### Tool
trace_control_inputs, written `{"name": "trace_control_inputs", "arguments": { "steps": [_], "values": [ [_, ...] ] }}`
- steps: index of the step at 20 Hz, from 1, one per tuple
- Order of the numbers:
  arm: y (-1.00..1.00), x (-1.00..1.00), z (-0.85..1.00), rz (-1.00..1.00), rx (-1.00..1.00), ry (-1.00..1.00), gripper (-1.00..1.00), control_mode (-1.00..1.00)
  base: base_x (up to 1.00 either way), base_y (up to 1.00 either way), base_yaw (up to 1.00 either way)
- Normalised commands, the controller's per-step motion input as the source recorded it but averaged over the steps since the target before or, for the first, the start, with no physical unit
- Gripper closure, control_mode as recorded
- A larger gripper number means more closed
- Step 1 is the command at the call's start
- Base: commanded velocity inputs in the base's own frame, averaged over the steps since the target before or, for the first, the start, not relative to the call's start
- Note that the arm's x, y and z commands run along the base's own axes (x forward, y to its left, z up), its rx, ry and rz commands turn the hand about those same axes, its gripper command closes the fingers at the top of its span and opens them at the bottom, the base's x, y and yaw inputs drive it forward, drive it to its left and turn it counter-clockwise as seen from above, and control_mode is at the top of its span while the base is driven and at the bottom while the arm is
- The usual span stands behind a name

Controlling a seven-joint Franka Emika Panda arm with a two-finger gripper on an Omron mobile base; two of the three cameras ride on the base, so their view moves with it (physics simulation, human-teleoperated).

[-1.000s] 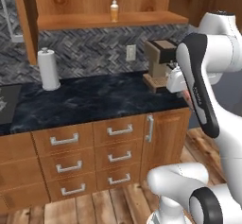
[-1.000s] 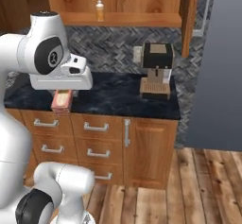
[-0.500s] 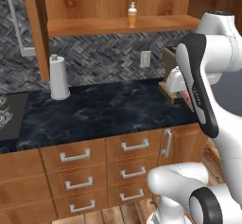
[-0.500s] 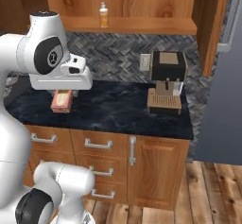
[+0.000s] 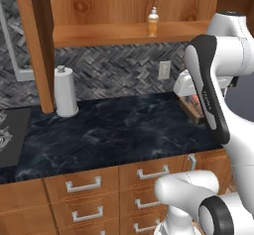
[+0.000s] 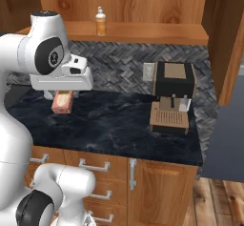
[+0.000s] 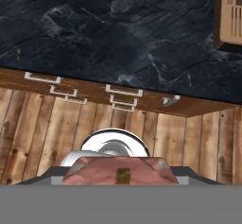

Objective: Pick up the soap dispenser and bar soap from the sink, and place them back in the cabinet, and close the cabinet doors.

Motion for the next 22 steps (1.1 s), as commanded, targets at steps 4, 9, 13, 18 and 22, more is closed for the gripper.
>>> {"name": "trace_control_inputs", "arguments": {
  "steps": [4, 9, 13, 18, 22],
  "values": [
    [0.00, 0.00, 0.00, 0.00, 0.00, 0.00, 1.00, 1.00, 0.54, 0.01, 0.01],
    [0.00, 0.00, 0.00, 0.00, 0.00, 0.00, 1.00, 1.00, 0.53, 0.00, 0.00],
    [0.00, 0.00, 0.00, 0.00, 0.00, 0.00, 1.00, 1.00, 0.42, 0.00, 0.00],
    [0.00, 0.00, 0.00, 0.00, 0.00, 0.00, 1.00, 1.00, 0.41, 0.00, 0.00],
    [0.00, 0.00, 0.00, 0.00, 0.00, 0.00, 1.00, 1.00, 0.30, 0.00, 0.00]
  ]
}}
